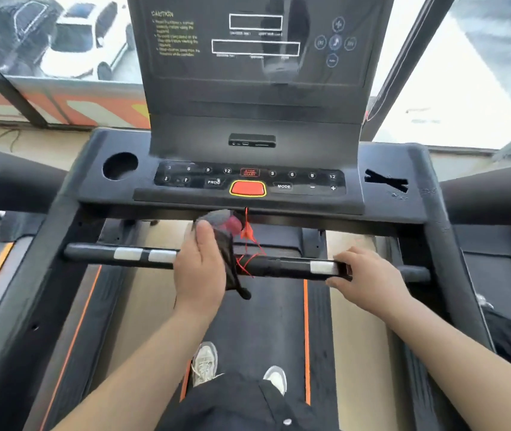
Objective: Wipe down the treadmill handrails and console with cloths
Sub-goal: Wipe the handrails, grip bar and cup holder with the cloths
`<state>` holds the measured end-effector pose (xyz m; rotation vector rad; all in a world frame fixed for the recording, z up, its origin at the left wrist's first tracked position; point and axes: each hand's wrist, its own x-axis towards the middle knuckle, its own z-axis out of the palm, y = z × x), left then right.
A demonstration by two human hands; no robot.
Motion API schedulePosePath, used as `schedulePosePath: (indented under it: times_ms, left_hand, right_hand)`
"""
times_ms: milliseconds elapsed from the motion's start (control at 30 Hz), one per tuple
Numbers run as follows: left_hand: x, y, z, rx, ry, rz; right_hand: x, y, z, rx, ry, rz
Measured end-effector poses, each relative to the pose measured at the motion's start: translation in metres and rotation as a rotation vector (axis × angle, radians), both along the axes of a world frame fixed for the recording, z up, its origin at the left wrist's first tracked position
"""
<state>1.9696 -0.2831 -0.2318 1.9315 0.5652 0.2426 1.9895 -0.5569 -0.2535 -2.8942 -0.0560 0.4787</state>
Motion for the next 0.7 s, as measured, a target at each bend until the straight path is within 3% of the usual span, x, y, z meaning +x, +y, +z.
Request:
schedulePosePath:
  times_ms: [100,200,267,433,567,600,700]
  left_hand:
    - [-0.005,-0.052,-0.002,0.306,-0.243,-0.333]
    - [-0.003,-0.093,-0.058,0.830,-0.019,-0.761]
    - [0.005,-0.109,-0.079,0.977,0.147,-0.886]
    - [0.048,-0.116,-0.065,1.057,0.225,-0.953]
    - [0.085,-0.121,-0.056,0.778,0.522,-0.853]
    - [0.084,-0.121,-0.057,0.795,0.523,-0.868]
    - [0.044,-0.117,-0.062,0.976,0.200,-0.867]
  right_hand:
    - [0.003,-0.002,-0.004,-0.011,-0.023,0.004]
    - [0.005,-0.005,-0.009,-0.022,-0.055,0.033]
    - [0.006,-0.008,-0.011,-0.031,-0.065,0.045]
    - [0.009,-0.006,-0.016,-0.027,-0.041,0.045]
    - [0.008,-0.007,-0.018,-0.021,-0.044,0.050]
    - [0.008,-0.007,-0.019,-0.020,-0.049,0.051]
    - [0.007,-0.006,-0.017,-0.024,-0.062,0.058]
